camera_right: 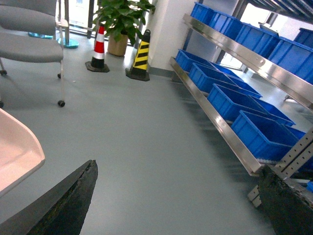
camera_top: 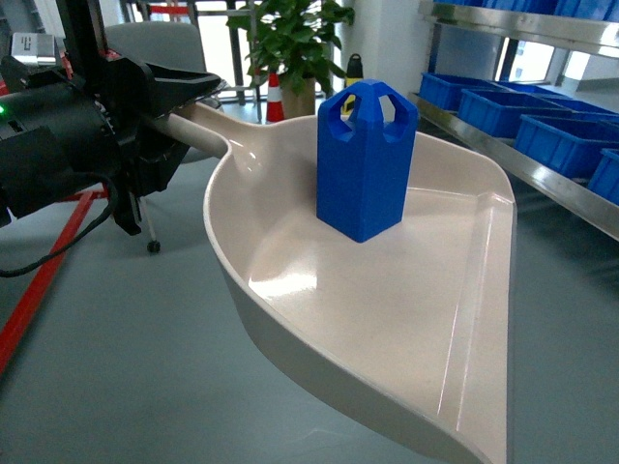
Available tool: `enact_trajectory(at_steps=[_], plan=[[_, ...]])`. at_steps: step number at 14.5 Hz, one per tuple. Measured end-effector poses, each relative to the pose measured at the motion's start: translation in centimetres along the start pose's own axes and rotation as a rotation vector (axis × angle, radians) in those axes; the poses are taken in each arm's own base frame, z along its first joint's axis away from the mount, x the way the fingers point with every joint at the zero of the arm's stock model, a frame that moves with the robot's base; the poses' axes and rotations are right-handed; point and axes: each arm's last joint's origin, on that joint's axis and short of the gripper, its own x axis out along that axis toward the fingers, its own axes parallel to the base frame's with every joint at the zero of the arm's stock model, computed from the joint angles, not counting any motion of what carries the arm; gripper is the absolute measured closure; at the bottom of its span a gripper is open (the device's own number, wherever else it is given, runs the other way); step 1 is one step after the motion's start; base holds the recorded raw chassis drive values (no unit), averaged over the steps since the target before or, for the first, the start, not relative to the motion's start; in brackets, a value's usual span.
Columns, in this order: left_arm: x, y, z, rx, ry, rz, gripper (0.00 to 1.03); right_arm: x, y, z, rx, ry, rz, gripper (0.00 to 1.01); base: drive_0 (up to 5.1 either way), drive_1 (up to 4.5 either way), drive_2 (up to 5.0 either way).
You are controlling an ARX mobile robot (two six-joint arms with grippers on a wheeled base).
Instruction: Place part in tray to right shelf
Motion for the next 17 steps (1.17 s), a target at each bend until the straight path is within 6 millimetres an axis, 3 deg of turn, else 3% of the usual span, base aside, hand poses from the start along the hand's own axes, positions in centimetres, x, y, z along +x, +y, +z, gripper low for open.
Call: enact_trajectory(at_steps=[17], plan=[[0.03, -0.02, -0.08, 0.000, 0.004, -0.001, 0.90, 0.01, 0.00, -0.01, 0.000, 0.001, 0.000, 0.03, -1.6, -1.64, -1.6]])
